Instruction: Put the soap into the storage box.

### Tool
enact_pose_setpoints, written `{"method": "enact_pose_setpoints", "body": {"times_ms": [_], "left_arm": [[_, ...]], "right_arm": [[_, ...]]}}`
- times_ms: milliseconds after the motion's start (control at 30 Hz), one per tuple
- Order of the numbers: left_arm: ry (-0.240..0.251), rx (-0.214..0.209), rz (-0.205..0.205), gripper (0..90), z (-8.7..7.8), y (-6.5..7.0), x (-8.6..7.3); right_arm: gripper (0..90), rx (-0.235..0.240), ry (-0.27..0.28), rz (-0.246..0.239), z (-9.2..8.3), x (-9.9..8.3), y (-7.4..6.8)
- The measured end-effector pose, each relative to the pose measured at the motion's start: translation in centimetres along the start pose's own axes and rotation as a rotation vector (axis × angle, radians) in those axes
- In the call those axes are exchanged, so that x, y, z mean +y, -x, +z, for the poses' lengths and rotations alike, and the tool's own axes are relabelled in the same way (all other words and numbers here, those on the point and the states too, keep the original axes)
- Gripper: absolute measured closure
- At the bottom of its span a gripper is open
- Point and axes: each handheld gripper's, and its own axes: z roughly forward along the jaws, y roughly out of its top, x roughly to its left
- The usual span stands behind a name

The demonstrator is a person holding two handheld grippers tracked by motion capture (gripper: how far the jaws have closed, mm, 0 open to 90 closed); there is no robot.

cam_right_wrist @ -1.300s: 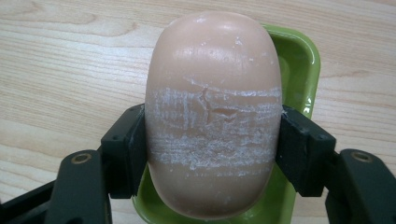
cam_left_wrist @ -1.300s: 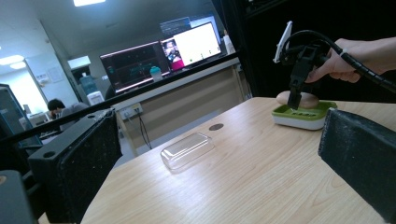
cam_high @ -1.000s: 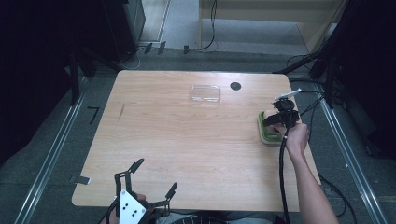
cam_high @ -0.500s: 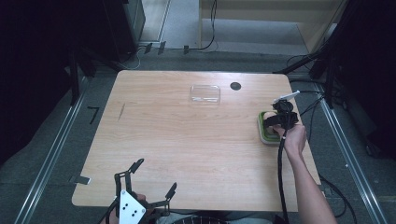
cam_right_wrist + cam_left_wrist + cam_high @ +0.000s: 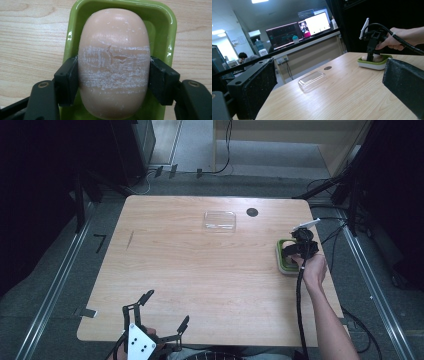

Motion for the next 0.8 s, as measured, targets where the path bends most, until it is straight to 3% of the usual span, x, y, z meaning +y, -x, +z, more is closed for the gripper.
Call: {"method": "enact_pose_setpoints", "body": {"times_ms": [800], "left_arm": [[0.001,-0.002,-0.001,0.0,0.11,0.06,0.01]], "right_arm": [[30.3,0.000,0.000,-0.017,-0.21,-0.01,0.04]]}}
